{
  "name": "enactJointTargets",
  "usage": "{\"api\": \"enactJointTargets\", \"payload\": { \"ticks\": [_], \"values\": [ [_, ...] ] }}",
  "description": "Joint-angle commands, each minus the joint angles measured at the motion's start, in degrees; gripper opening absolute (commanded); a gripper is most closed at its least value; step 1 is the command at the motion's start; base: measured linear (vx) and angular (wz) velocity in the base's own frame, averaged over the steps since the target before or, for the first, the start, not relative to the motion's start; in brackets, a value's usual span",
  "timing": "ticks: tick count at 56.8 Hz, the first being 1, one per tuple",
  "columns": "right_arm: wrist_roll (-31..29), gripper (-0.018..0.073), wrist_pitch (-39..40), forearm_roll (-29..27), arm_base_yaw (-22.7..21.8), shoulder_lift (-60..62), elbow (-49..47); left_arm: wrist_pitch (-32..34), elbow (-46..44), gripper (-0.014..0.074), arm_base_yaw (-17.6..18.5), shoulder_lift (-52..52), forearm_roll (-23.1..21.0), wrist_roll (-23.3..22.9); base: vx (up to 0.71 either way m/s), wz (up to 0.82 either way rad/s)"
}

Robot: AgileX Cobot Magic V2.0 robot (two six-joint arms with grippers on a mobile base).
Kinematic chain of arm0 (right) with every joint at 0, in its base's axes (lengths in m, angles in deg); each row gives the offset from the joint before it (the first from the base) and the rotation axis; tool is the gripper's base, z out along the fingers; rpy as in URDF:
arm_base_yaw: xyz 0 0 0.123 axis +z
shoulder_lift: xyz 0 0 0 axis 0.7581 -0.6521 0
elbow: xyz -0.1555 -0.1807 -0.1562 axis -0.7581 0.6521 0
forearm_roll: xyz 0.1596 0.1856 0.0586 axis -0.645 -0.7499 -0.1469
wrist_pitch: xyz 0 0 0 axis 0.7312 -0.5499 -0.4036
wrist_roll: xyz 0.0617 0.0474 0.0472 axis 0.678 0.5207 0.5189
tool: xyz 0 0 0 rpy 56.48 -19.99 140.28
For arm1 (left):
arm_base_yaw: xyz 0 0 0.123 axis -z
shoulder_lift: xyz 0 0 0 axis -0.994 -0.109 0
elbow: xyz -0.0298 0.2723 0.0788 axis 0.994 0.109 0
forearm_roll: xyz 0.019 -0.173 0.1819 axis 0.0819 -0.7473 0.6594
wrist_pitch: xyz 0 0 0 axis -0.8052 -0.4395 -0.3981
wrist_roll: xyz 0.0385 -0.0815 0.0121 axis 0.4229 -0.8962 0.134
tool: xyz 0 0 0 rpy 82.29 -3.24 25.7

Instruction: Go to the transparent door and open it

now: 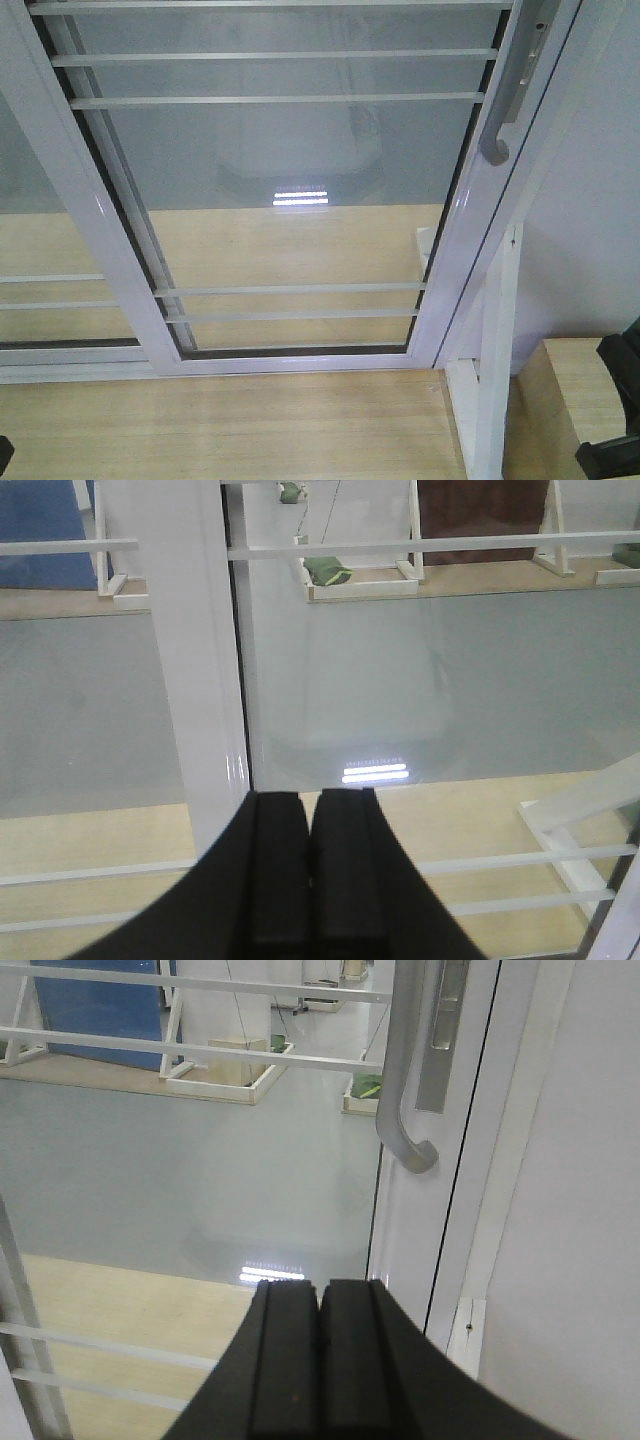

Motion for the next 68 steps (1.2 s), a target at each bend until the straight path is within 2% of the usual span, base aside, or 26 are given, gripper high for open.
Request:
{"api": "enactJointTargets", "payload": {
  "ticks": [1, 28, 37, 55, 68],
  "values": [
    [0.0, -0.0001, 4.51, 0.04, 0.18, -1.02, -0.03, 4.28, 0.36, -0.0006, 0.09, -1.26, -0.19, -0.49, 0.0, 0.0],
    [-0.37, -0.0001, 4.76, 0.31, 0.18, -1.02, -0.03, 4.35, 0.36, -0.0006, 0.09, -1.26, -0.11, -0.34, 0.0, 0.0],
    [-0.17, -0.0001, 4.84, 0.18, 0.18, -1.02, -0.03, 6.19, 0.36, -0.0006, 0.09, -1.26, 0.26, 0.32, 0.0, 0.0],
    [-0.17, -0.0001, 11.2, 0.18, 0.18, -1.02, -0.08, 20.3, 0.29, -0.0006, 0.09, -1.26, 0.23, 1.09, 0.0, 0.0],
    [0.07, -0.0001, 23.4, -0.06, 0.18, -1.02, -0.31, 30.14, 0.16, -0.0006, 0.09, -1.31, -2.24, 0.97, 0.0, 0.0]
  ]
}}
